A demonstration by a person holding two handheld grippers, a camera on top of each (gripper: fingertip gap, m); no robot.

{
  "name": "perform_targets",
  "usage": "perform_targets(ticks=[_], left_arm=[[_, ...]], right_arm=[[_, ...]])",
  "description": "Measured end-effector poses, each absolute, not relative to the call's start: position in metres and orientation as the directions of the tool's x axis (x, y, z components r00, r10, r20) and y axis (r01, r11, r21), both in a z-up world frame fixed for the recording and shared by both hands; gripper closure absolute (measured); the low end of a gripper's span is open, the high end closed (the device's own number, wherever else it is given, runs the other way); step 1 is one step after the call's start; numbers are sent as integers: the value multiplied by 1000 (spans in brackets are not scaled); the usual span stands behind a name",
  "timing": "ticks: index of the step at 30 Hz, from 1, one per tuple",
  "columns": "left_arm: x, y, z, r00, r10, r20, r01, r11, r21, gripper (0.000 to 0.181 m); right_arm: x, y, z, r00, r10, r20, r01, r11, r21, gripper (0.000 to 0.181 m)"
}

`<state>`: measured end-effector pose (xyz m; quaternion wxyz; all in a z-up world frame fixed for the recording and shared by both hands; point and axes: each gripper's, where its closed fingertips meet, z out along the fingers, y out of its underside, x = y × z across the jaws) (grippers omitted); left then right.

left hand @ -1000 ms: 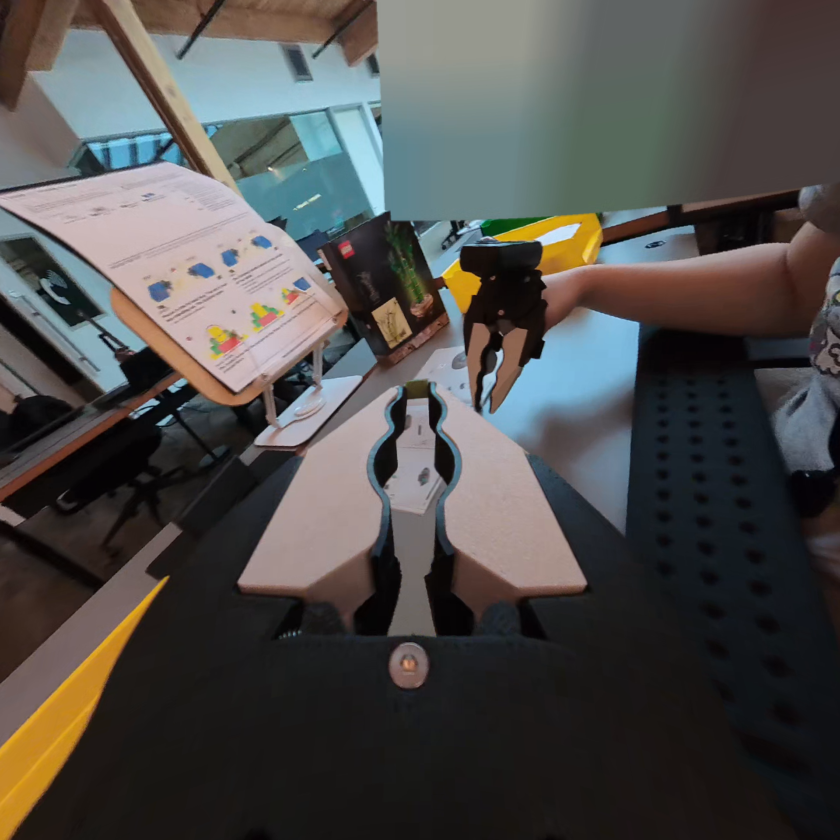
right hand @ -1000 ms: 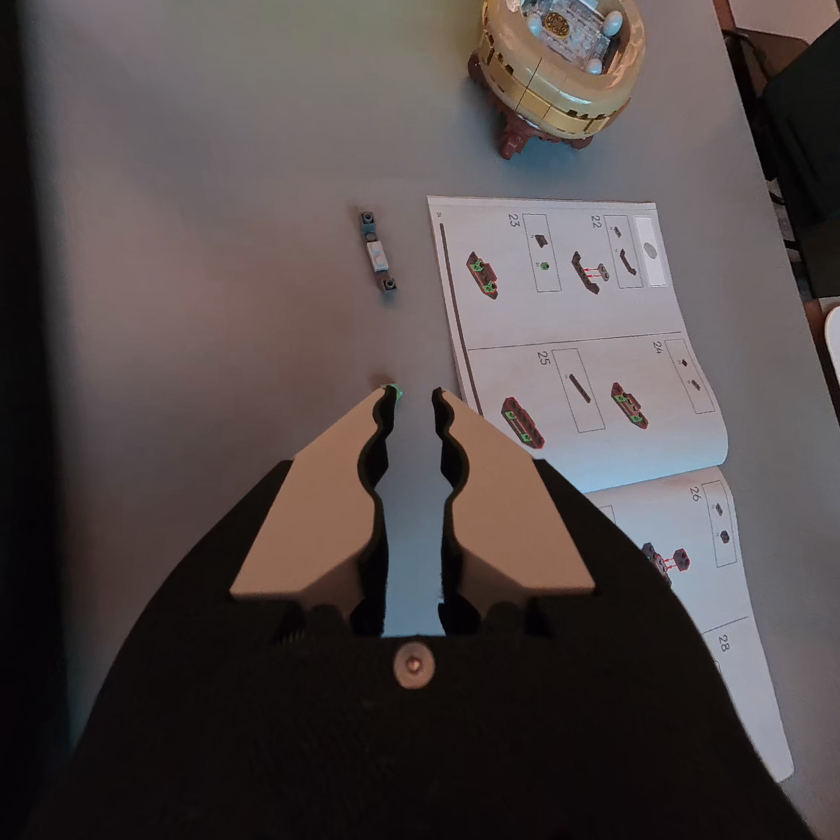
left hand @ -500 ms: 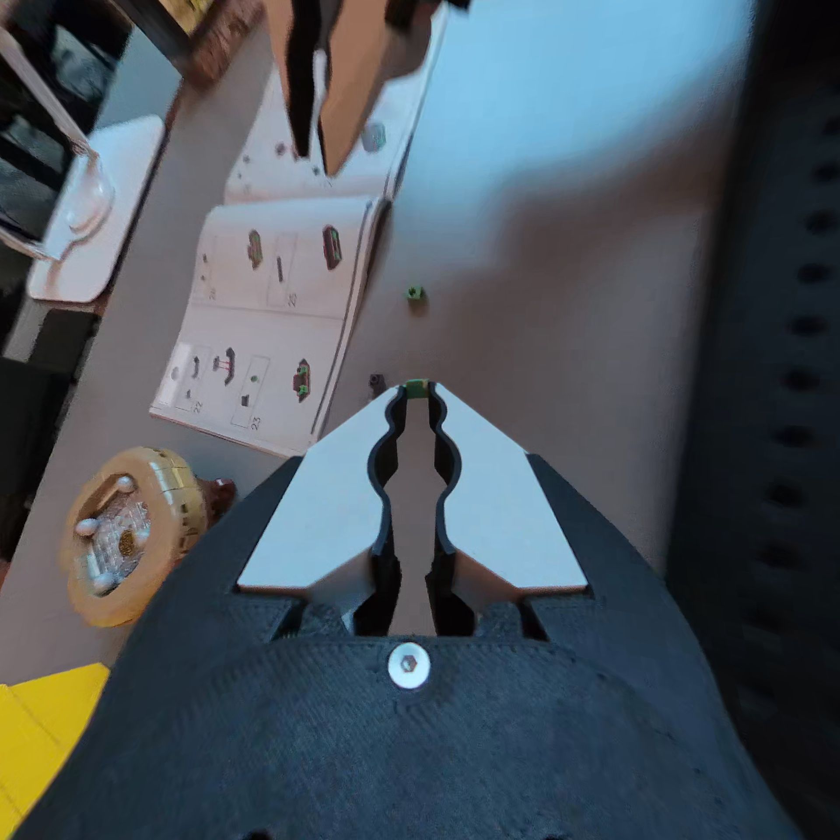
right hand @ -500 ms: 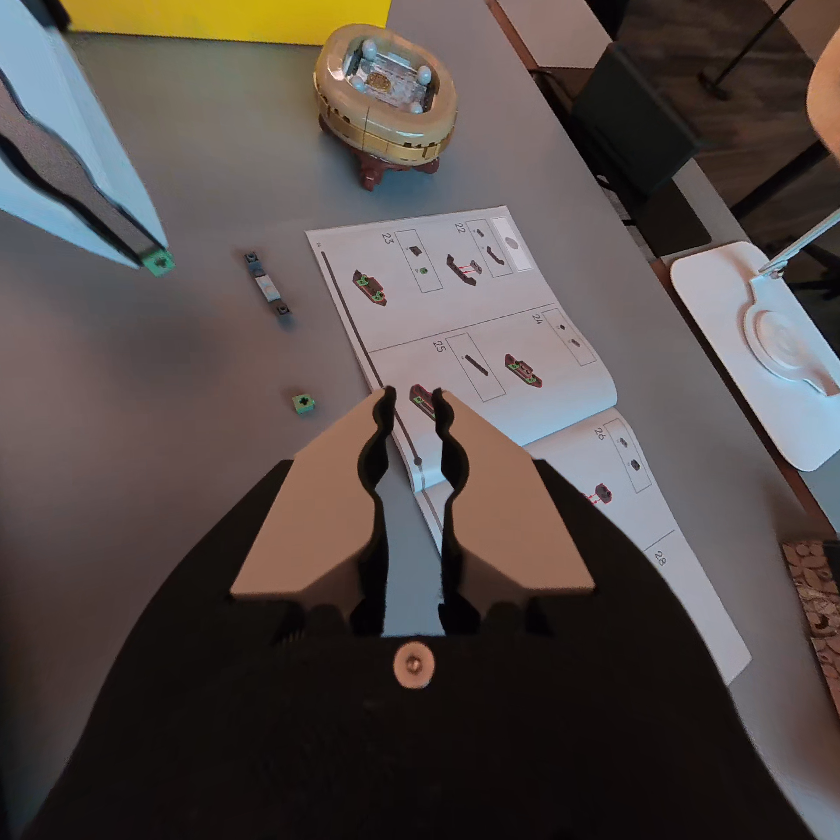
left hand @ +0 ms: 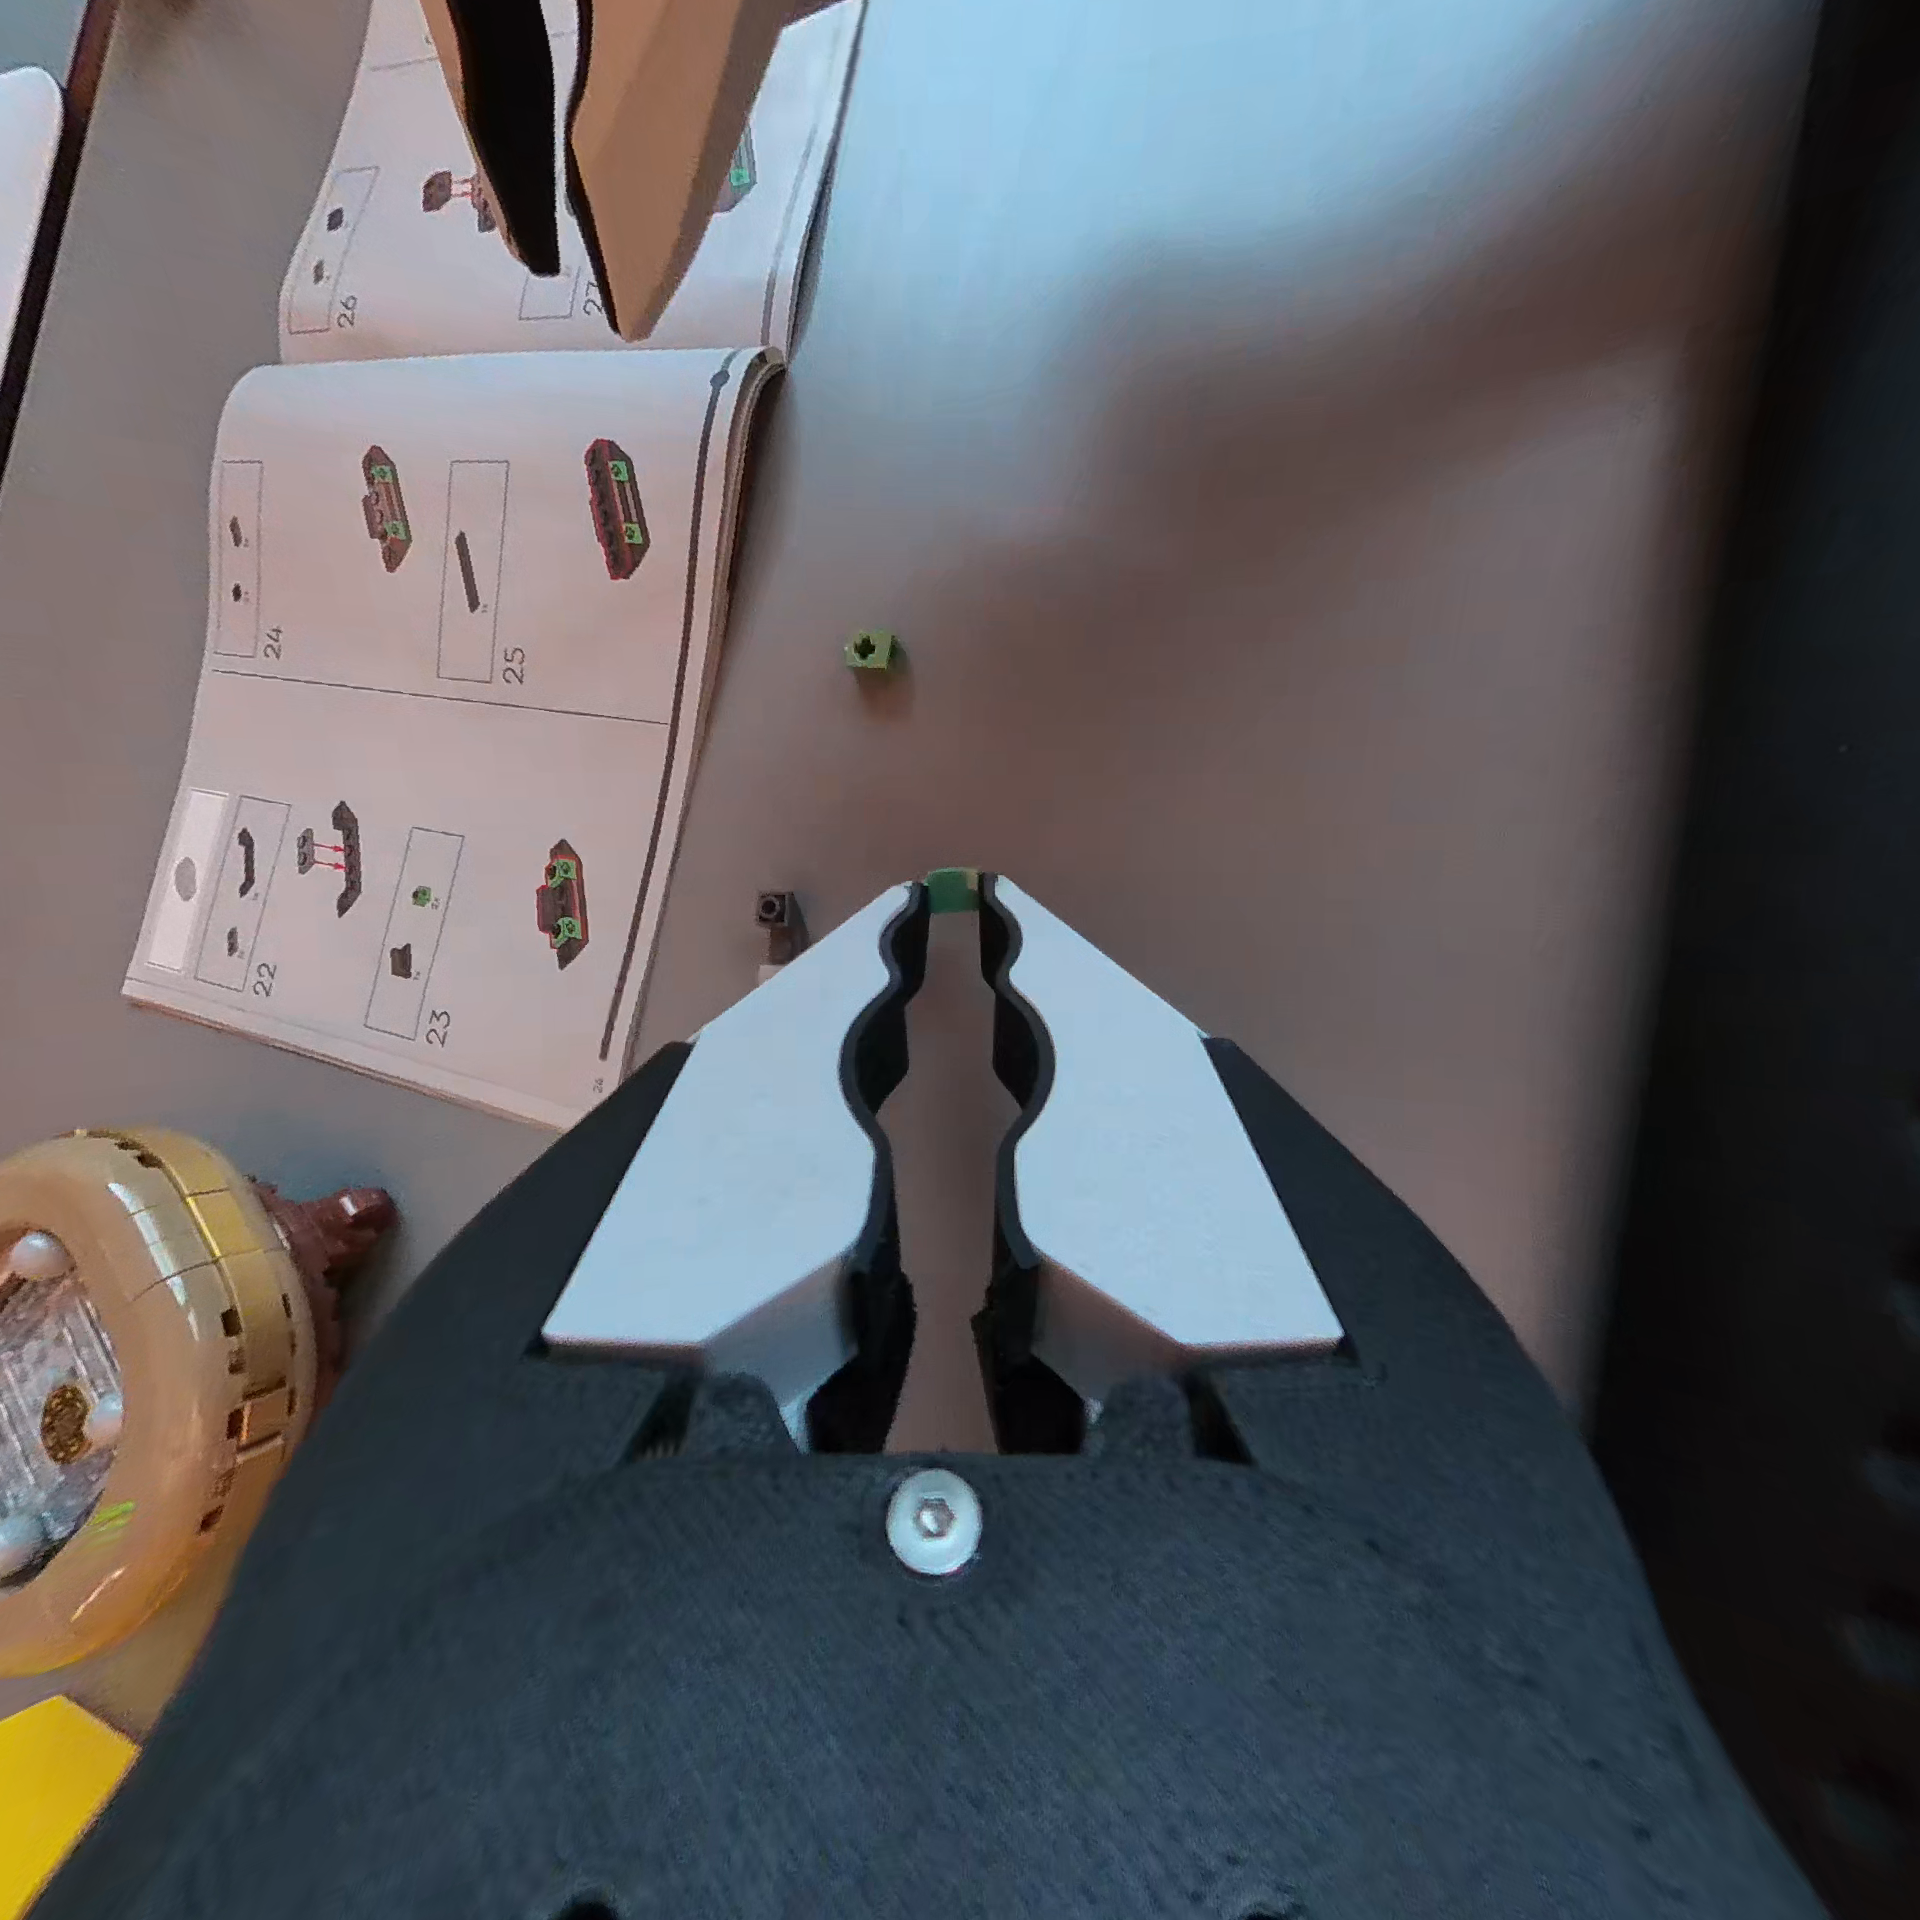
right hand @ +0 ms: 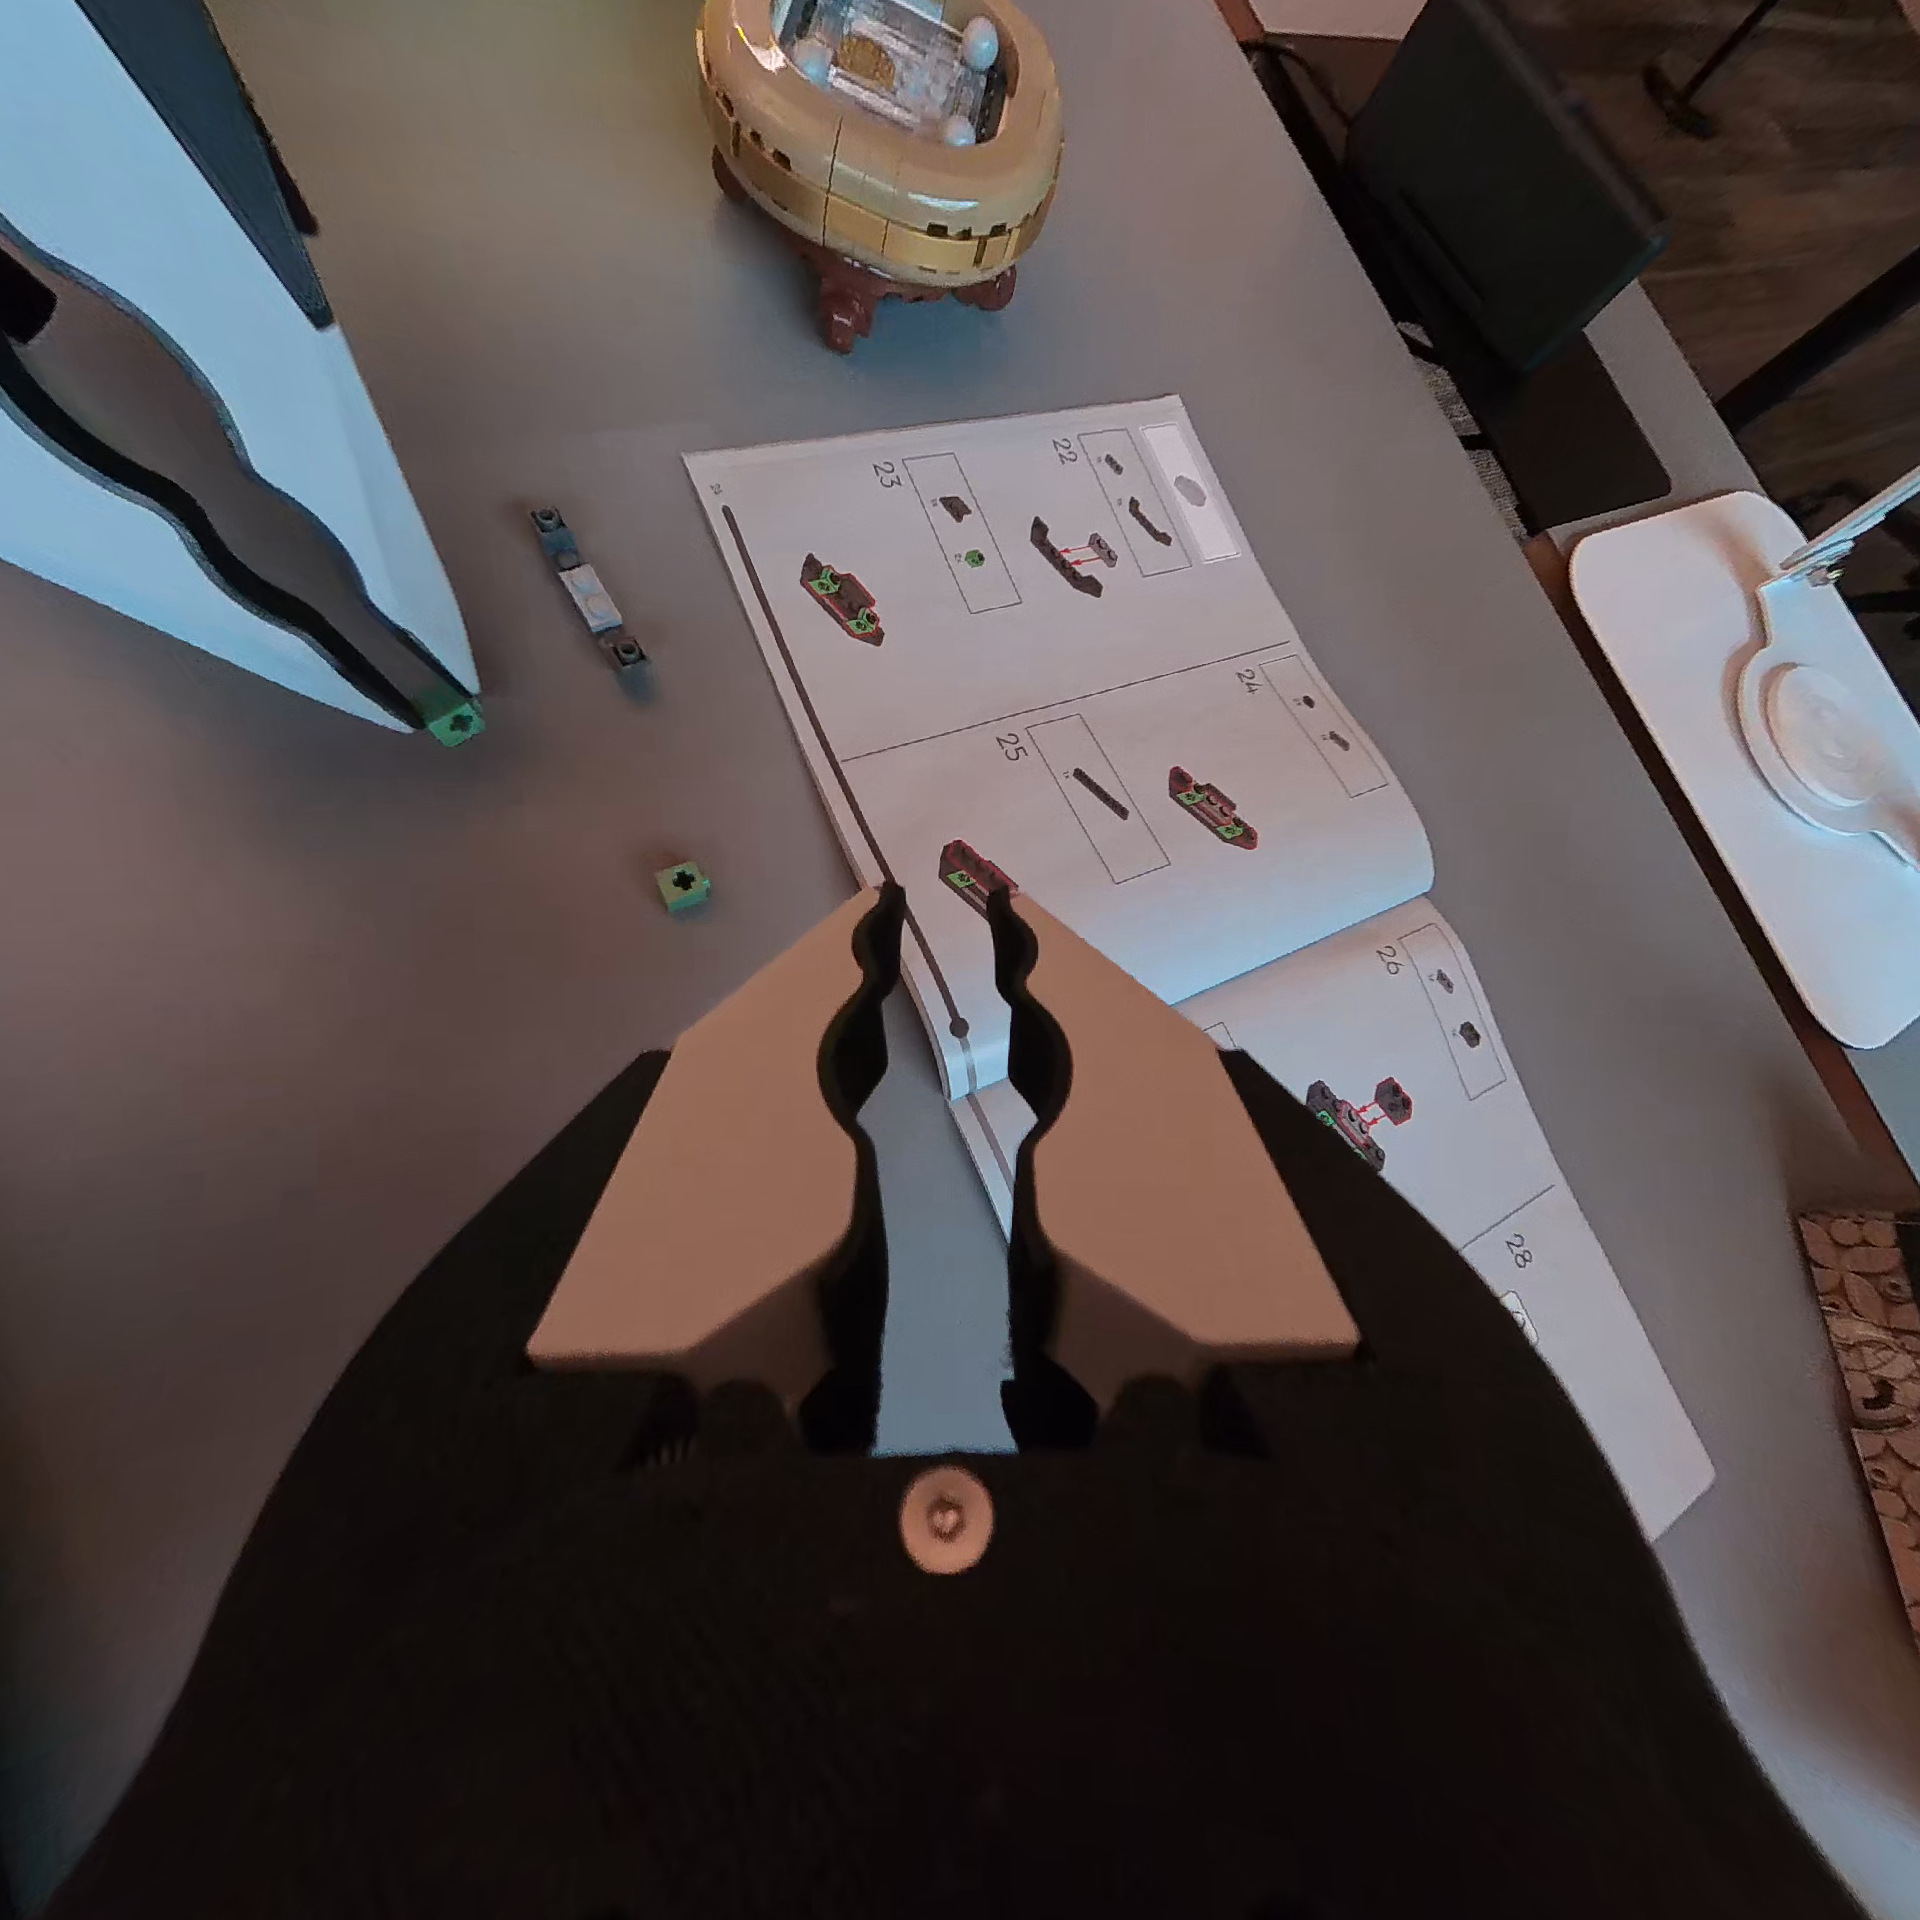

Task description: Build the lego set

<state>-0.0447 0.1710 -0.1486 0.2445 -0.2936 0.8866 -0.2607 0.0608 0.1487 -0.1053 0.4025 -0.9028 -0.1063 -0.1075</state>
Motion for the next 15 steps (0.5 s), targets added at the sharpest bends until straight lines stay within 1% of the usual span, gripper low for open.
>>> perform_targets(ticks=[7,11,15], left_arm=[[-29,167,-152,-724,-633,-273,-396,706,-587,174],[-19,163,-149,-731,-641,-235,-407,685,-604,174],[-10,165,-151,-710,-652,-267,-420,695,-584,174]], right_arm=[[63,148,-111,953,108,282,279,-671,-687,166],[65,145,-115,948,114,298,291,-687,-665,166],[69,142,-114,949,102,297,283,-690,-667,166]])
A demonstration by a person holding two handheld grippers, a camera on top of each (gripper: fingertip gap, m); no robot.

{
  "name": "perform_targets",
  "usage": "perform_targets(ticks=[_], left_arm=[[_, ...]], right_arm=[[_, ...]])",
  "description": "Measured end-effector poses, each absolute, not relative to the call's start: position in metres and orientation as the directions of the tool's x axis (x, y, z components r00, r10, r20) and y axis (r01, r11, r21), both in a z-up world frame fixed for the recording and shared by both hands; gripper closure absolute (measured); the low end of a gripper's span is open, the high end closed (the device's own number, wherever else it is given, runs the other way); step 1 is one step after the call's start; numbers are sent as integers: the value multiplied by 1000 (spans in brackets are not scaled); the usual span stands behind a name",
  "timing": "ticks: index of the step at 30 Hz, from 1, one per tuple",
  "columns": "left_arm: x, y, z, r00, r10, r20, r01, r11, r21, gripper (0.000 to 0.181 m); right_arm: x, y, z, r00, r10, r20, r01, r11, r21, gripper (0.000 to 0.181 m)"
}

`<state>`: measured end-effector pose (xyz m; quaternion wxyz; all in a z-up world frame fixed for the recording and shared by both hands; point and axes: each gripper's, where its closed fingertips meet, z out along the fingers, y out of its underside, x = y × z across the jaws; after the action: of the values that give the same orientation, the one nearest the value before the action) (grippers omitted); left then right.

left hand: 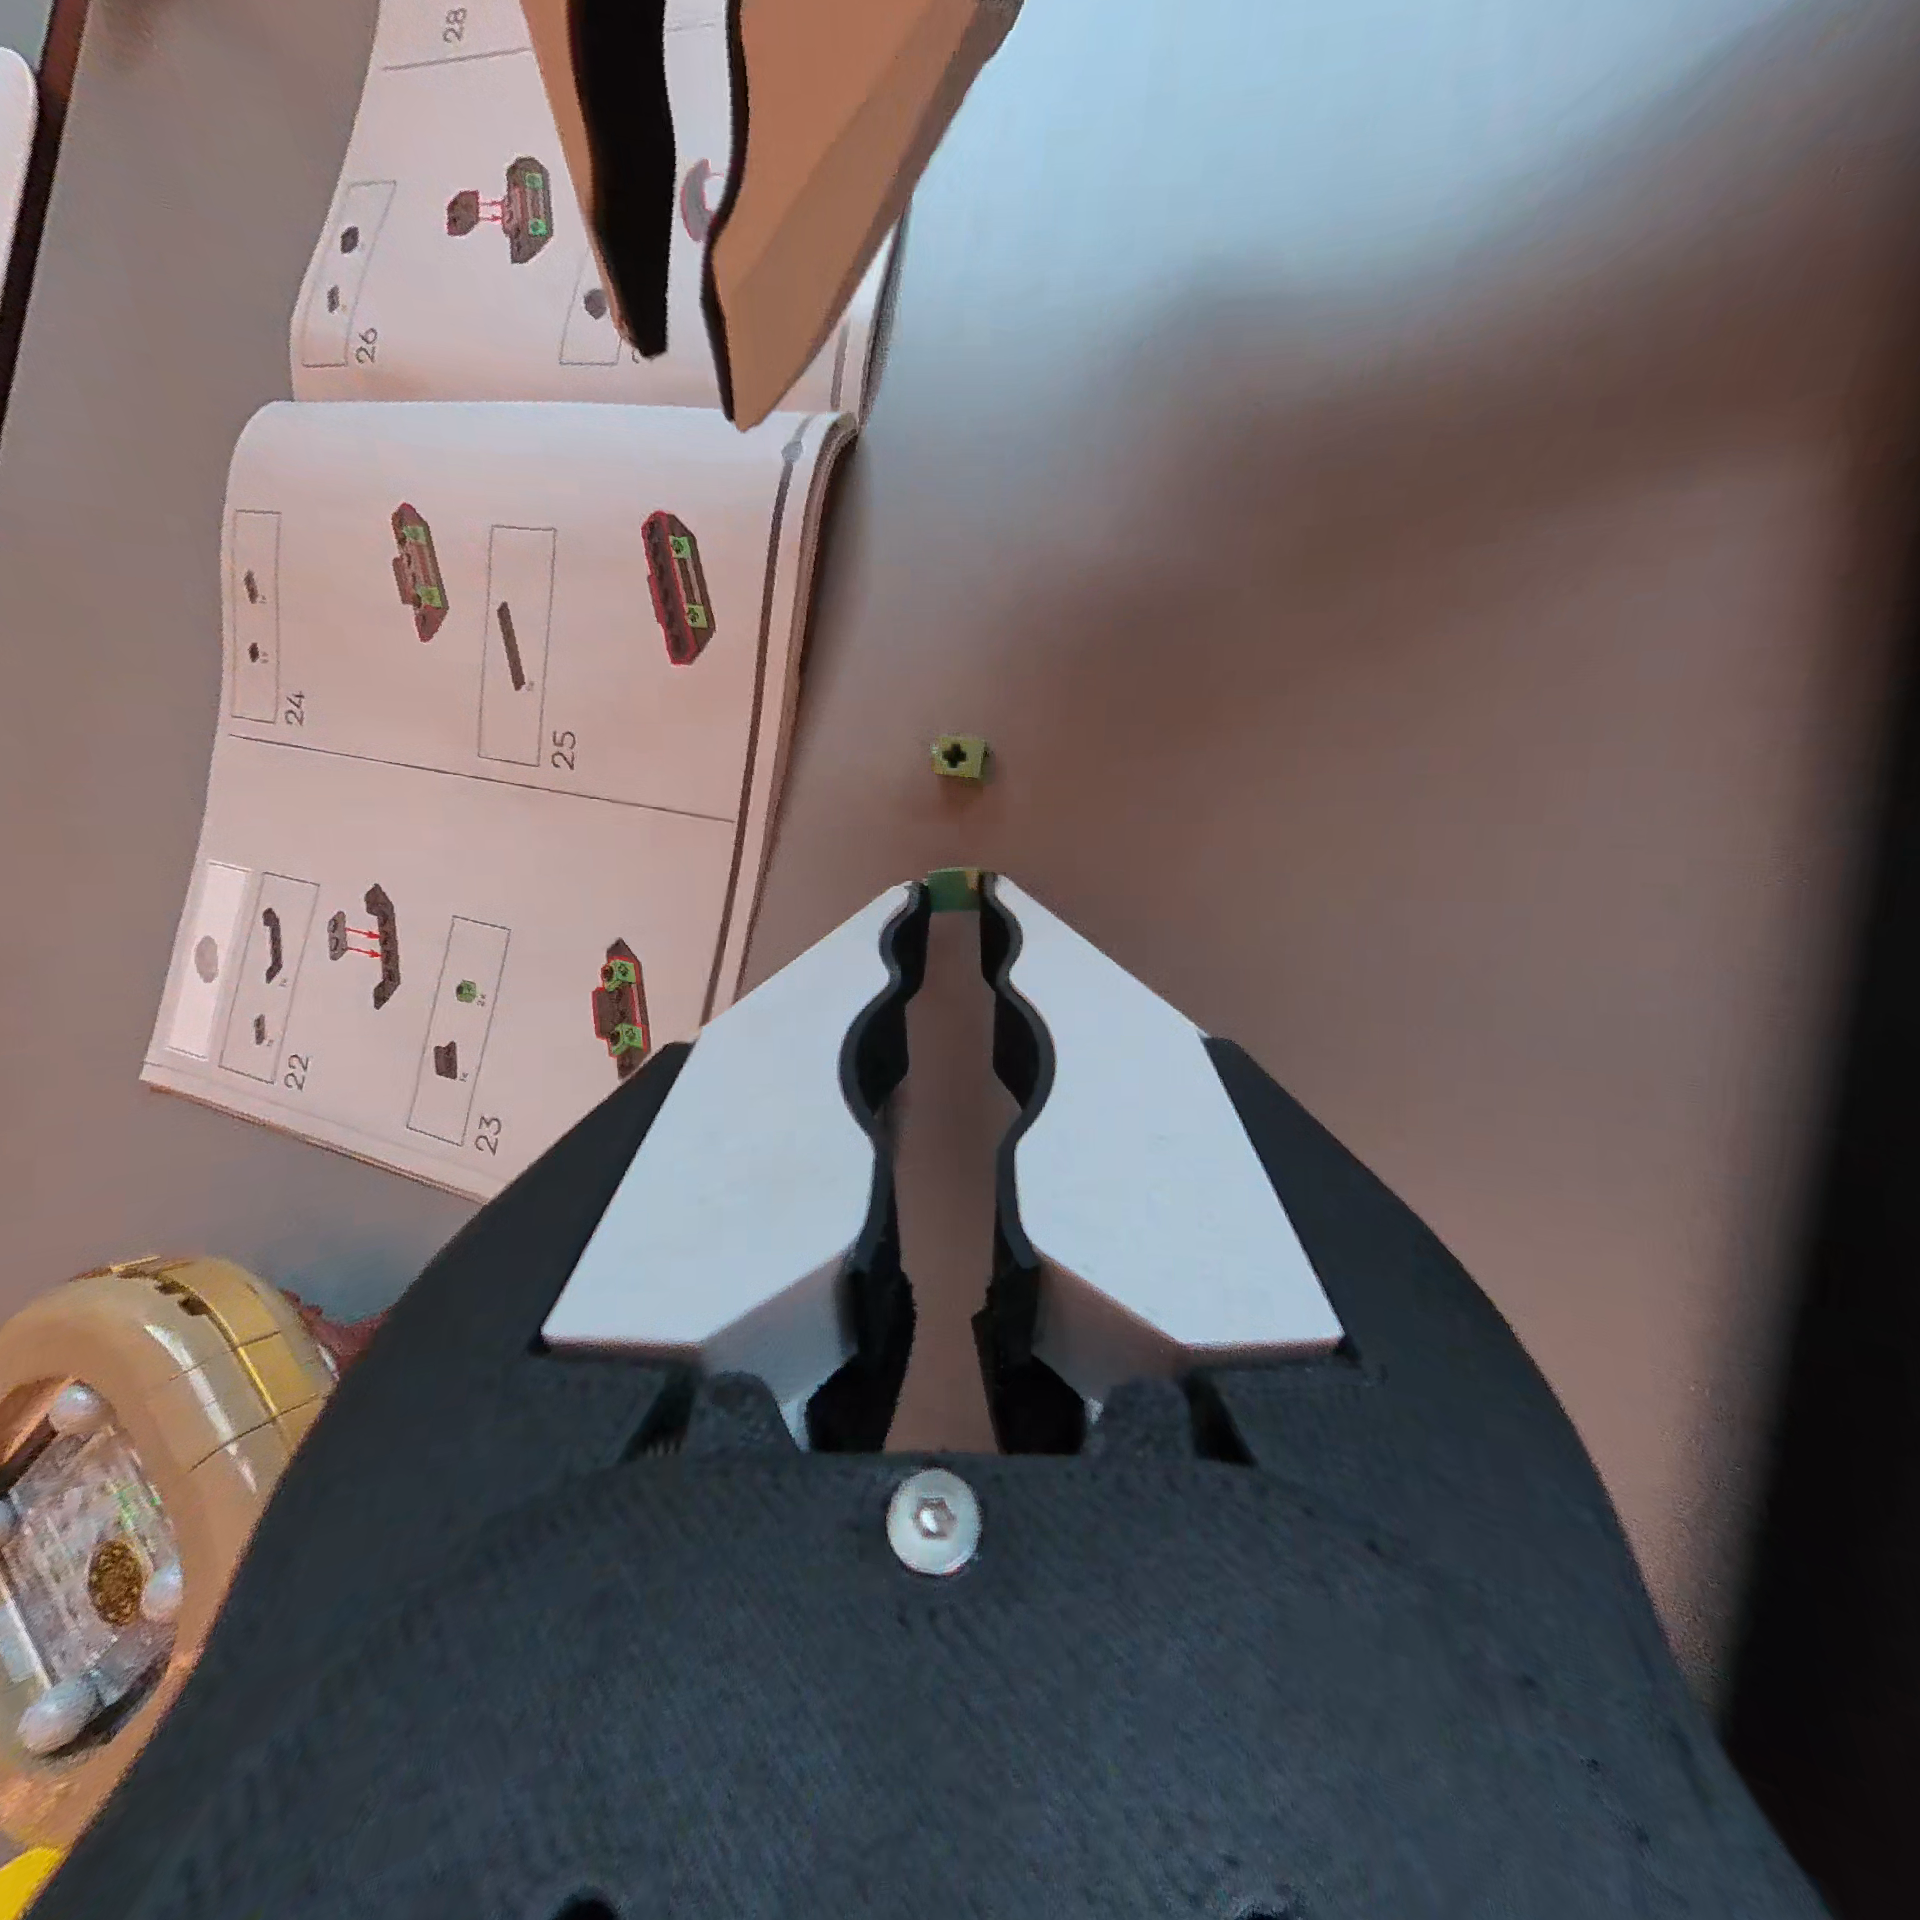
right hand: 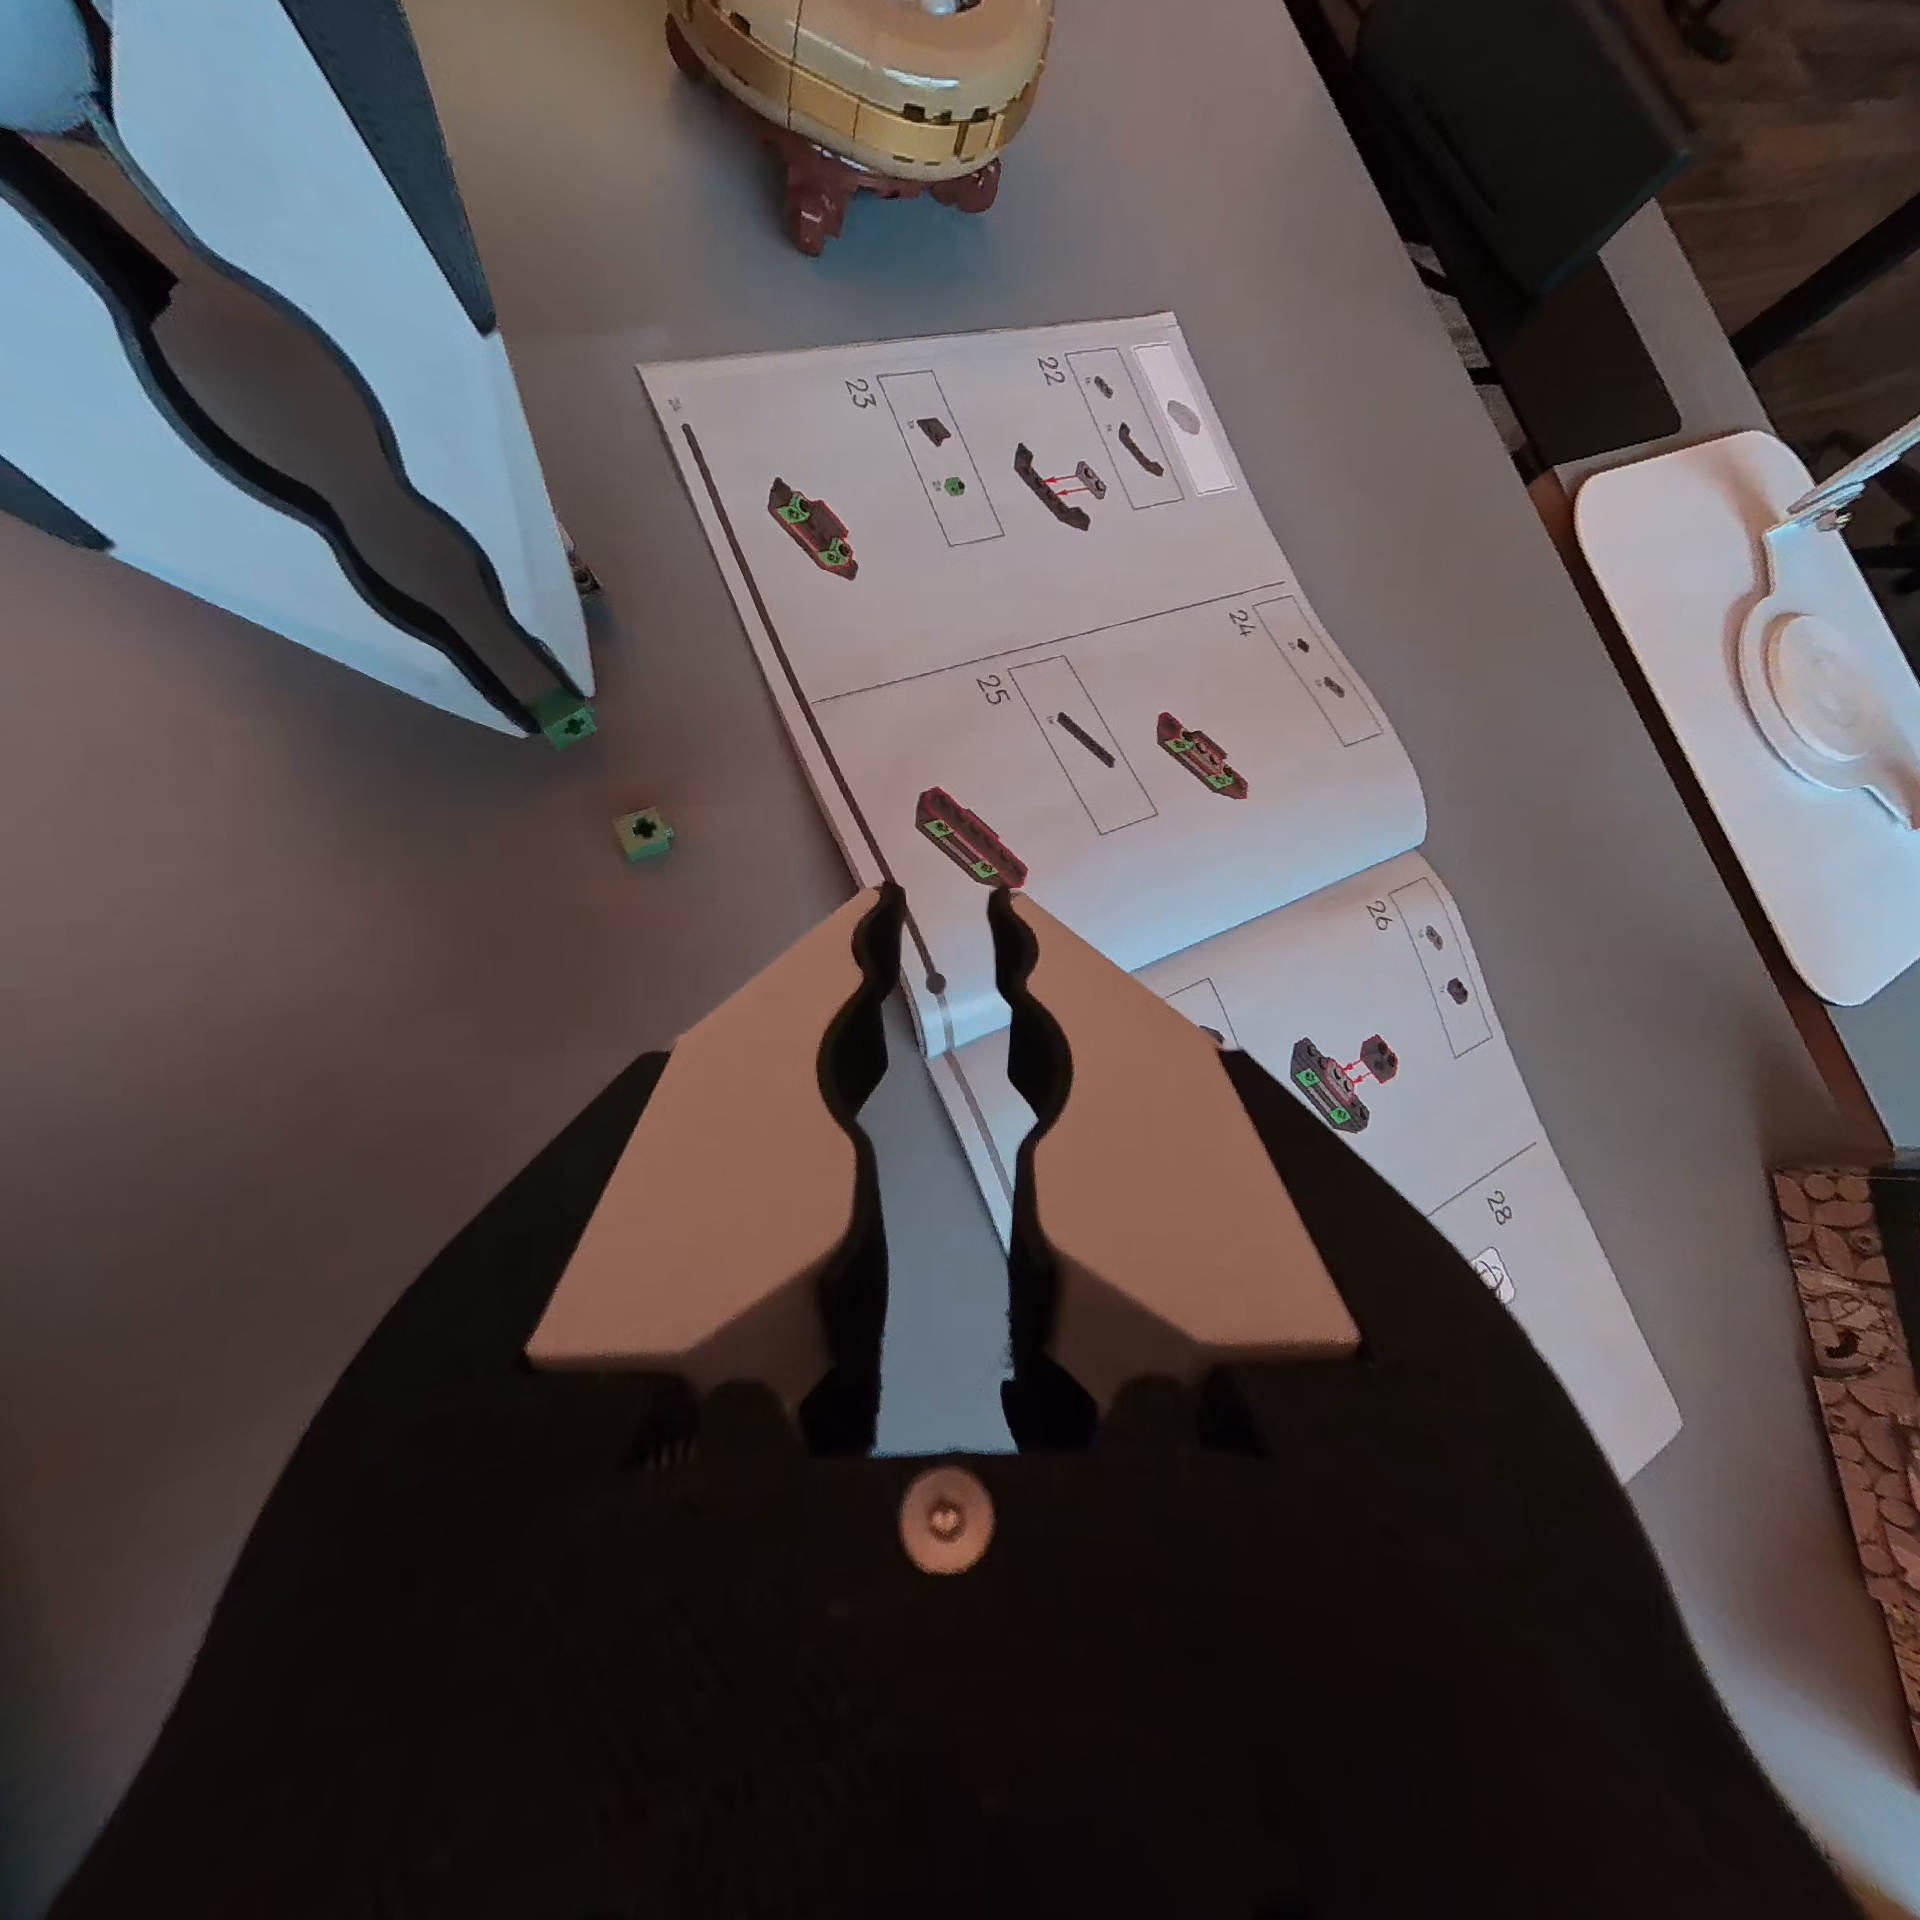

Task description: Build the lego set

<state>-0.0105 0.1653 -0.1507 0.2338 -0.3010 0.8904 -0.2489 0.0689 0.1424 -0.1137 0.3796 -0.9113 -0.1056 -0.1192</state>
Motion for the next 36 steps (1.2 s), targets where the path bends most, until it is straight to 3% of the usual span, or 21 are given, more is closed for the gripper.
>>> perform_targets(ticks=[17,24,30,36], left_arm=[[-6,161,-159,-639,-751,-166,-498,568,-655,173],[-1,165,-149,-604,-786,-131,-492,497,-714,150],[-1,169,-95,-572,-820,17,-421,276,-864,134],[-19,217,26,-518,-855,34,-142,47,-989,133]], right_arm=[[71,138,-116,950,98,297,277,-704,-654,166],[73,138,-116,954,90,286,264,-703,-661,166],[78,138,-113,958,65,278,245,-689,-682,166],[82,140,-110,964,40,262,221,-667,-712,166]])
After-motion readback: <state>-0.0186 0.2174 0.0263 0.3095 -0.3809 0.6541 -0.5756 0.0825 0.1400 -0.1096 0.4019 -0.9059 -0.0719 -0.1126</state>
